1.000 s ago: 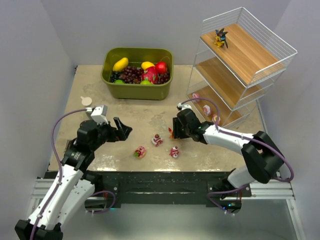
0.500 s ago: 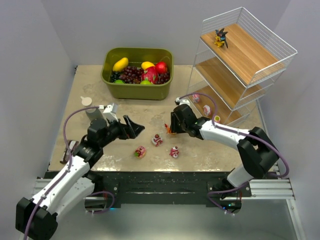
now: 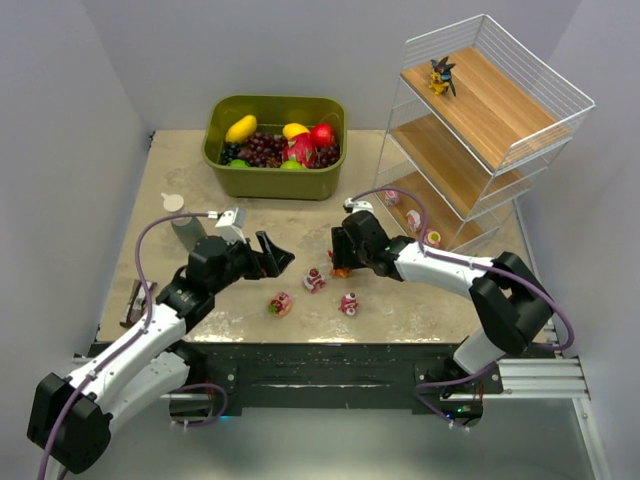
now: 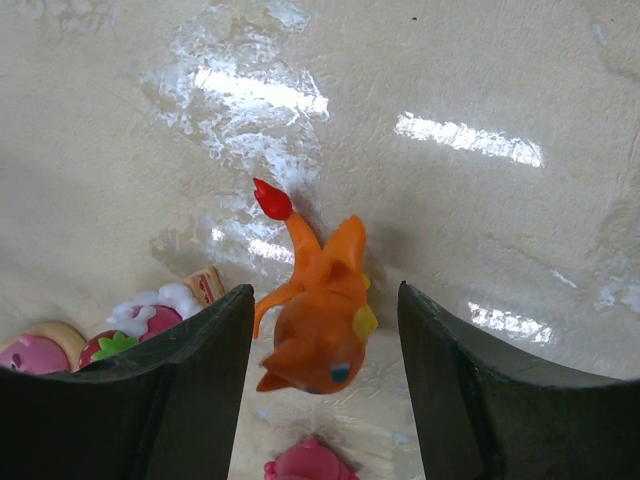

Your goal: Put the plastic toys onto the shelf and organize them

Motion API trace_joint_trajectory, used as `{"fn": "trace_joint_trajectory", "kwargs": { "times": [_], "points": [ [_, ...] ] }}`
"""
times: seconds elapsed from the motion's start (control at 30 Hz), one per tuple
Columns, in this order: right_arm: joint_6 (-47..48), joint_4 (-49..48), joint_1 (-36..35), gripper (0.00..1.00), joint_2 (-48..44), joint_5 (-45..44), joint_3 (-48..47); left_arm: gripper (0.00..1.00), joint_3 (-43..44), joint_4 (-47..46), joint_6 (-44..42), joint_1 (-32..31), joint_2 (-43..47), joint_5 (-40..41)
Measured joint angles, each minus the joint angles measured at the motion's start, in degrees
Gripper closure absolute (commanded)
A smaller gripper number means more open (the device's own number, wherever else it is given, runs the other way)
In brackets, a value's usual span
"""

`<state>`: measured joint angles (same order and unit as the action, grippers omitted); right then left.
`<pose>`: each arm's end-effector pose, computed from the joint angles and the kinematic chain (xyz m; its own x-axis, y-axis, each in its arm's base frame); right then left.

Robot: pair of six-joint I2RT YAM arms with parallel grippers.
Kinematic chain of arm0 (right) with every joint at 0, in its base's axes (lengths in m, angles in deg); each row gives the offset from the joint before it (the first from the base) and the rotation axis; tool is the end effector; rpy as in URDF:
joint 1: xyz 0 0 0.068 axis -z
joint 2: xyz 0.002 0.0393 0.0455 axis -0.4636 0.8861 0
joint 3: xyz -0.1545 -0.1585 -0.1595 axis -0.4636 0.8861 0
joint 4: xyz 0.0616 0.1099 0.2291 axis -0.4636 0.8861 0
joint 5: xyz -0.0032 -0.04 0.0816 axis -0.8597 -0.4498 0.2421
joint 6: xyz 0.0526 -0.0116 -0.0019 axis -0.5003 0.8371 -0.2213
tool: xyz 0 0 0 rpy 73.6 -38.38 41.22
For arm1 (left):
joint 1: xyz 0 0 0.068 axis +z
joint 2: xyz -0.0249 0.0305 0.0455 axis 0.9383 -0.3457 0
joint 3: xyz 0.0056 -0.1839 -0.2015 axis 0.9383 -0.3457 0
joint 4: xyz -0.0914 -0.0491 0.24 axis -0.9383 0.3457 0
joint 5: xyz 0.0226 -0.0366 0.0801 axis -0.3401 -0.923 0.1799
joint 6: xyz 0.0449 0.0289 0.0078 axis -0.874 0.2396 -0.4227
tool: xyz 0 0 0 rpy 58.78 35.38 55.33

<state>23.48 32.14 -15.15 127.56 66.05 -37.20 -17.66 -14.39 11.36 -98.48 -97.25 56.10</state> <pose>0.2433 0.2159 0.1915 -0.7493 -0.0152 -0.6620 -0.2240 0.9466 0.2318 0.1678 -0.0978 0.2386 -0.6206 -0.3792 -0.6863 0.2594 0.7267 -0.6361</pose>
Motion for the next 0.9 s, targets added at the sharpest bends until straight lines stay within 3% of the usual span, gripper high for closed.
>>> {"fn": "trace_joint_trajectory", "kwargs": {
  "times": [0.1,0.37,0.57,0.9],
  "points": [
    [0.31,0.0,-0.07,0.33,-0.09,0.42,-0.37,0.03,0.0,-0.04,-0.02,0.0,-0.42,0.57],
    [1.22,1.75,-0.09,0.45,-4.11,0.57,-2.43,0.05,0.13,-0.09,-0.2,-0.87,-1.73,1.25],
    [4.39,2.51,-0.09,0.43,-4.0,-0.11,-7.58,0.07,1.14,-0.13,-0.48,-2.62,-2.25,1.09],
    [8.07,5.77,-0.09,0.41,-4.33,-1.33,-6.08,0.11,3.23,-3.43,-1.7,-10.01,-6.82,-0.72]
  ]
}}
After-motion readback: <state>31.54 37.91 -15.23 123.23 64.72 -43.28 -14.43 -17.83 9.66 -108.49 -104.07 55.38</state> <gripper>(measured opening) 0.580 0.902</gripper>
